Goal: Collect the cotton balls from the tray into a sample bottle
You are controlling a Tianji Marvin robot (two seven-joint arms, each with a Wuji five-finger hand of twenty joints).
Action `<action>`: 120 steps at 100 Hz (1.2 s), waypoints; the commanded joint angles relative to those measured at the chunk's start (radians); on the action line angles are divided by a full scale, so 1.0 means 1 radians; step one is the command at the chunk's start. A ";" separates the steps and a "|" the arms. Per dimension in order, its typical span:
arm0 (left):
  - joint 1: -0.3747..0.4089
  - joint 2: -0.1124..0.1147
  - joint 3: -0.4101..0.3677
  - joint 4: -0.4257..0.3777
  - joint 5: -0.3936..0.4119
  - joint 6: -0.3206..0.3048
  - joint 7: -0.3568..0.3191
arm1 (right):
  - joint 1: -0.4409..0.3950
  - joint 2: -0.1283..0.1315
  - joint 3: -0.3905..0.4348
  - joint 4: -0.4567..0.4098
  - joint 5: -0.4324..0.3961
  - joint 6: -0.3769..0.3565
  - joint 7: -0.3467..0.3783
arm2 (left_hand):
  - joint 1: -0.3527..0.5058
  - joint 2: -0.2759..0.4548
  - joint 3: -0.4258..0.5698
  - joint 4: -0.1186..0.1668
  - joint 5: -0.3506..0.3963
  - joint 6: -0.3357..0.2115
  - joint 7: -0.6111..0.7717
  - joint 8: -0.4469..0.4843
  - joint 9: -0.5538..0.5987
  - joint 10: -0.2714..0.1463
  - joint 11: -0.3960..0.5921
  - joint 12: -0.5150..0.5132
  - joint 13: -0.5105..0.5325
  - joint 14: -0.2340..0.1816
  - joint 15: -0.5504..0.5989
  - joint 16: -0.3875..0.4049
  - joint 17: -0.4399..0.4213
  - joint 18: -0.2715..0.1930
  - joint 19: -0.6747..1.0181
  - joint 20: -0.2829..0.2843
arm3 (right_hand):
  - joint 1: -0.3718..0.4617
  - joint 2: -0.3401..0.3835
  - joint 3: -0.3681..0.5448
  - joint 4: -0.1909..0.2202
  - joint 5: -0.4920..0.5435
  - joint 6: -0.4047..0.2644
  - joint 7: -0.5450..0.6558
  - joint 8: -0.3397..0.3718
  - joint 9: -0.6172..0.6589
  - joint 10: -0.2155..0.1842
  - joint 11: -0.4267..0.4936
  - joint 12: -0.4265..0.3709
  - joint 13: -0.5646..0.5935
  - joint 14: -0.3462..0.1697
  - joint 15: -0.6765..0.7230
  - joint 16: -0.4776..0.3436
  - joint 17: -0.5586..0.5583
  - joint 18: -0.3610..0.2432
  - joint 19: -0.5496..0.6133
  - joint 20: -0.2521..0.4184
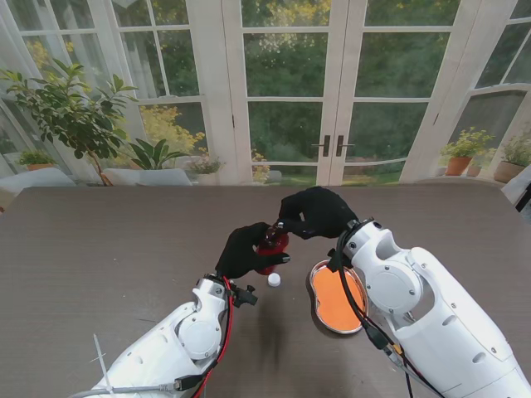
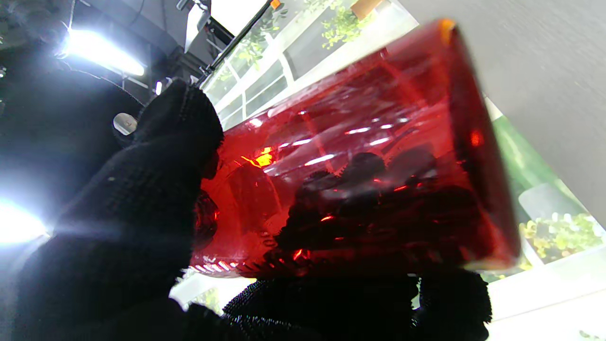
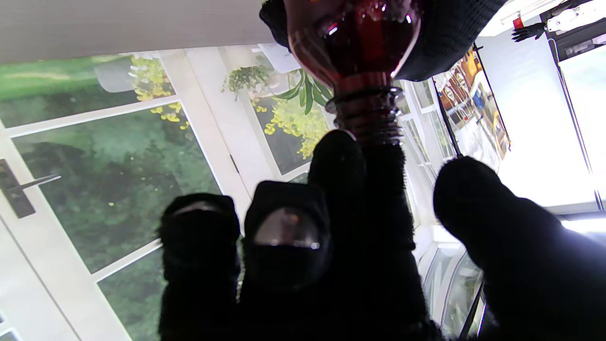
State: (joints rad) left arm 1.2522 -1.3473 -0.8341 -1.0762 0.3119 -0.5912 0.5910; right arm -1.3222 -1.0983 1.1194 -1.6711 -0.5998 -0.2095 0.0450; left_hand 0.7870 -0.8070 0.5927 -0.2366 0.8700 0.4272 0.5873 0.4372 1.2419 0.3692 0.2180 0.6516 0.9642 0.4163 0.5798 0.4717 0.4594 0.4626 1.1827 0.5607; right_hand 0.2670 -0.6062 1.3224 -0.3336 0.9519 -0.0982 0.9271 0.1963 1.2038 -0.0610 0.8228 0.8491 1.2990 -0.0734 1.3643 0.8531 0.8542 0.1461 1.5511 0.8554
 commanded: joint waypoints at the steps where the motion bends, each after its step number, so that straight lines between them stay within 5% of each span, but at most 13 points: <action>1: -0.003 -0.010 -0.003 -0.010 -0.001 0.002 -0.012 | -0.005 -0.002 -0.004 -0.010 -0.006 -0.005 0.013 | 0.242 0.158 0.289 0.063 0.156 -0.309 0.275 0.027 0.093 -0.169 0.049 0.025 0.026 -0.047 -0.001 0.005 -0.015 -0.082 -0.013 -0.016 | -0.016 0.019 -0.002 0.041 0.037 -0.054 0.025 0.041 -0.015 0.010 -0.001 -0.005 0.020 0.001 0.002 -0.018 -0.009 0.001 0.024 0.031; 76: 0.005 -0.008 -0.011 -0.023 0.011 0.008 0.004 | -0.014 -0.005 0.020 -0.029 -0.028 0.016 -0.012 | 0.249 0.139 0.321 0.065 0.154 -0.332 0.310 0.045 0.095 -0.181 0.040 0.033 0.026 -0.053 -0.005 0.003 -0.010 -0.085 -0.013 -0.017 | 0.005 -0.076 0.019 0.006 -0.006 -0.064 0.101 0.047 -0.032 0.010 0.003 -0.002 0.021 0.002 -0.033 -0.027 -0.008 0.000 0.014 0.029; 108: 0.019 0.003 -0.023 -0.042 0.011 0.018 -0.013 | -0.020 -0.016 0.035 -0.033 -0.049 0.066 -0.072 | 0.249 0.143 0.318 0.063 0.150 -0.332 0.316 0.044 0.095 -0.180 0.039 0.035 0.026 -0.051 -0.003 0.004 -0.011 -0.085 -0.011 -0.017 | -0.075 -0.030 -0.065 0.093 -0.046 -0.001 -0.075 0.114 -0.032 0.015 0.005 -0.016 0.020 0.006 -0.035 -0.028 -0.001 0.002 0.017 0.022; 120: 0.029 0.013 -0.034 -0.060 0.018 0.023 -0.025 | -0.014 -0.020 0.031 -0.021 -0.062 0.088 -0.092 | 0.248 0.144 0.315 0.062 0.149 -0.332 0.317 0.043 0.094 -0.176 0.039 0.035 0.025 -0.054 -0.003 0.004 -0.011 -0.085 -0.011 -0.017 | -0.088 -0.034 -0.076 0.176 -0.077 0.023 -0.171 0.247 -0.047 0.015 0.002 -0.018 0.020 0.003 -0.040 -0.029 -0.002 0.002 0.016 0.021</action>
State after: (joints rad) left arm 1.2733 -1.3418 -0.8600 -1.1176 0.3254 -0.5732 0.5911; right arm -1.3394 -1.1118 1.1539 -1.6976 -0.6511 -0.1318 -0.0477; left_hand 0.7874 -0.8127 0.5927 -0.2363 0.8700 0.4261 0.5902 0.4372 1.2427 0.3692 0.2178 0.6630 0.9642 0.4162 0.5793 0.4717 0.4594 0.4626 1.1826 0.5603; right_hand 0.2159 -0.6548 1.2584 -0.2151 0.9078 -0.0933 0.7968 0.3800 1.1691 -0.0526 0.8223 0.8375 1.2990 -0.0688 1.3177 0.8301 0.8457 0.1462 1.5511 0.8650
